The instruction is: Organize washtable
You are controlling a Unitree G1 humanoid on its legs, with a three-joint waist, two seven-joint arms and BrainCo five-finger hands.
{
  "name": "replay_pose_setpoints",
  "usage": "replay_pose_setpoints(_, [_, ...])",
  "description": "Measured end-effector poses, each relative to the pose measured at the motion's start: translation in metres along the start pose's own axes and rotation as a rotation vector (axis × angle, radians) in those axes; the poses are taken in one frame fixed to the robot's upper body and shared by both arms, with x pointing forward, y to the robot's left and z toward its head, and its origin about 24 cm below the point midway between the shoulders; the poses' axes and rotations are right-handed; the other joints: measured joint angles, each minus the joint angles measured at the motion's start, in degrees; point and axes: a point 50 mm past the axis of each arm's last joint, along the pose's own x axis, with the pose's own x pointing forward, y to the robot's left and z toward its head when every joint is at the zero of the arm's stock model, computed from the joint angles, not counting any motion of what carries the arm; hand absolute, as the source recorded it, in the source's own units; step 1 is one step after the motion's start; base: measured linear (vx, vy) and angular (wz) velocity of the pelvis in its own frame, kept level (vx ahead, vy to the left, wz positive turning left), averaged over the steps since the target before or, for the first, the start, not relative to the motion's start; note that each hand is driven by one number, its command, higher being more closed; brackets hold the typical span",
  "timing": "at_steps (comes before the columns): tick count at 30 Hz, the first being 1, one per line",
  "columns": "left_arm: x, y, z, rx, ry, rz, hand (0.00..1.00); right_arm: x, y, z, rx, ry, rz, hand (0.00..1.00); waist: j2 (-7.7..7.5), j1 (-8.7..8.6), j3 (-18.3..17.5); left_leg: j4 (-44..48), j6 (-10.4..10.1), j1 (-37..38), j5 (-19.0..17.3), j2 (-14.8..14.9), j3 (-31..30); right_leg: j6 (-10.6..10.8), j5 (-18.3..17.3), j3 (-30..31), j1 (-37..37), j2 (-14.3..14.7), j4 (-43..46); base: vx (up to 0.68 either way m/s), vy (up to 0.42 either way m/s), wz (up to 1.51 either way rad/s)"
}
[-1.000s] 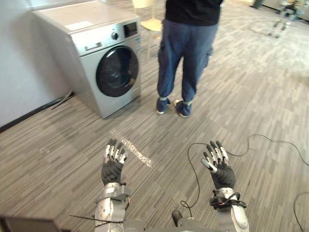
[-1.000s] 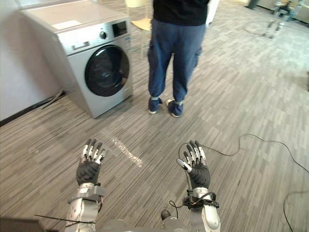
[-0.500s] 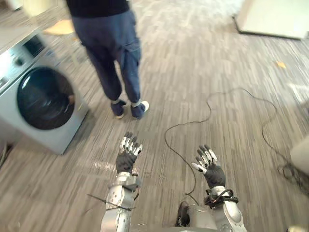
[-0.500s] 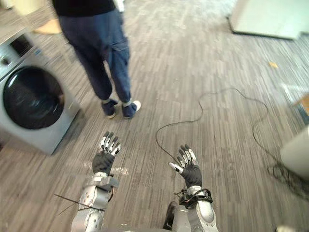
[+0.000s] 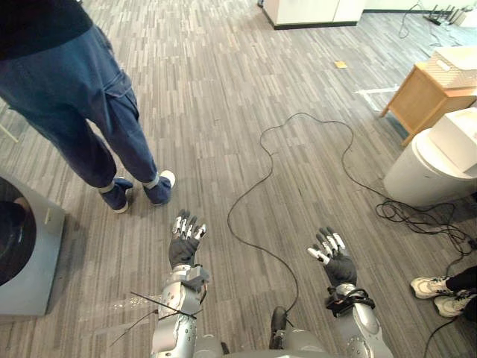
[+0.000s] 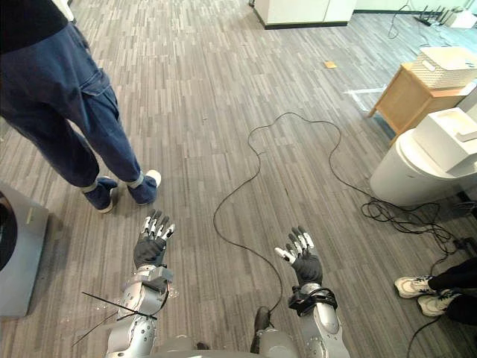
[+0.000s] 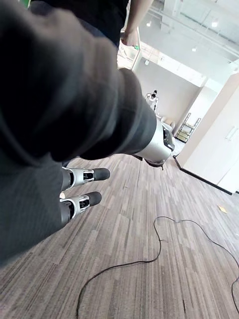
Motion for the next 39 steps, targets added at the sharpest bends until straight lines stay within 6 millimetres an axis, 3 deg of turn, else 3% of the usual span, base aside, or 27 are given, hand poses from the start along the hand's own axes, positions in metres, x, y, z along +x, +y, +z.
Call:
replay_pose_setpoints(3, [-0.015, 0.015, -0.01, 0.011, 0.051, 0.052, 0.0, -0.008, 0.003, -0.013, 0.055, 0.042, -0.019, 0.0, -0.94, 0.37, -1.23, -2.9, 0.94, 1.63, 0.62, -3.63, 0.05, 1.74, 0.45, 0.71, 0.76, -2.59, -1.57, 0.08, 0.229, 0.14])
replay_pose_setpoints(6, [-0.018, 0.018, -0.013, 0.015, 0.069, 0.062, 0.0, -0.006, 0.008, -0.016, 0.108, 0.051, -0.016, 0.0, -1.09, 1.5, -1.33, -3.17, 1.03, 2.1, 0.64, -4.95, 0.04, 1.75, 0.45, 1.13, 1.06, -3.72, -1.56, 0.05, 0.171, 0.06])
replay_pose_setpoints(9, [-0.02, 0.019, -0.012, 0.017, 0.067, 0.062, 0.0, -0.004, 0.011, -0.016, 0.117, 0.049, -0.002, 0.0, -1.15, 1.47, -1.37, -3.82, 1.07, 4.06, 0.61, -5.08, -0.14, 1.81, 0.4, 1.35, 2.59, -3.66, -1.59, 0.03, 0.042, -0.02])
replay_pose_setpoints(10, [-0.021, 0.014, -0.002, 0.008, 0.025, 0.036, 0.0, -0.007, 0.012, -0.034, 0.137, 0.131, 0.005, 0.0, -0.51, 1.7, -1.73, -10.61, 3.05, 9.22, 1.44, -4.41, -0.2, 2.88, -0.72, 2.78, 5.16, -1.08, -4.31, 0.0, 0.0, 0.0])
replay_pose_setpoints(18, [-0.021, 0.015, -0.006, 0.004, 0.043, 0.045, 0.0, -0.007, 0.01, -0.034, 0.124, 0.137, -0.008, 0.0, -0.21, 1.68, -1.87, -10.59, 3.05, 9.38, 1.44, -4.45, -0.12, 2.88, -0.7, 3.0, 5.22, -1.08, -4.33, 0.0, 0.0, 0.0])
replay_pose_setpoints(26, [-0.032, 0.025, -0.06, 0.053, 0.317, 0.102, 0.0, -0.007, -0.007, -0.064, 0.061, 0.295, -0.148, 0.0, 0.2, 1.51, -2.15, -10.65, 1.97, 9.18, 2.09, -4.65, -0.68, 2.59, 0.48, 2.48, 6.76, -1.12, -6.39, -0.04, -0.016, 0.03])
replay_pose_setpoints(30, [-0.036, 0.026, -0.068, 0.083, 0.359, 0.097, 0.0, -0.004, -0.01, -0.069, 0.049, 0.32, -0.192, 0.0, 0.04, 1.74, -2.15, -12.54, 2.07, 8.24, 4.0, -5.52, -2.41, 2.29, 0.75, 0.99, 5.87, -1.61, -6.36, -0.11, -0.038, 0.23])
replay_pose_setpoints(33, [-0.035, 0.028, -0.066, 0.1, 0.355, 0.091, 0.0, 0.005, -0.007, -0.067, 0.06, 0.314, -0.222, 0.0, -0.39, 3.18, -2.01, -13.07, 1.99, 6.9, 4.75, -5.56, -3.11, 2.17, 0.86, 0.66, 4.21, -1.64, -5.55, -0.12, -0.035, 0.09])
replay_pose_setpoints(36, [-0.026, 0.023, -0.061, 0.11, 0.332, 0.07, 0.0, 0.017, 0.001, -0.06, 0.073, 0.287, -0.195, 0.0, -1.14, 4.4, -0.84, -9.8, 2.11, 4.6, 3.62, -5.48, -3.47, 2.57, -4.69, 0.96, -1.44, -3.75, 5.7, -0.11, 0.007, 0.11])
replay_pose_setpoints(37, [-0.016, 0.02, -0.054, 0.123, 0.304, 0.051, 0.0, 0.021, 0.006, -0.057, 0.056, 0.282, -0.167, 0.0, -2.74, 4.49, 1.26, -6.27, 2.3, 3.86, 1.52, -5.56, -3.66, 2.63, -9.22, 1.85, -5.14, -5.78, 15.93, -0.1, -0.014, 0.13])
replay_pose_setpoints(39, [-0.011, 0.019, -0.05, 0.133, 0.287, 0.061, 0.0, 0.025, 0.012, -0.056, 0.028, 0.278, -0.136, 0.0, -4.09, 4.47, 2.88, -3.07, 2.5, 3.99, -0.53, -6.0, -3.78, 2.82, -11.52, 4.04, -7.48, -7.31, 23.46, -0.08, 0.006, 0.0])
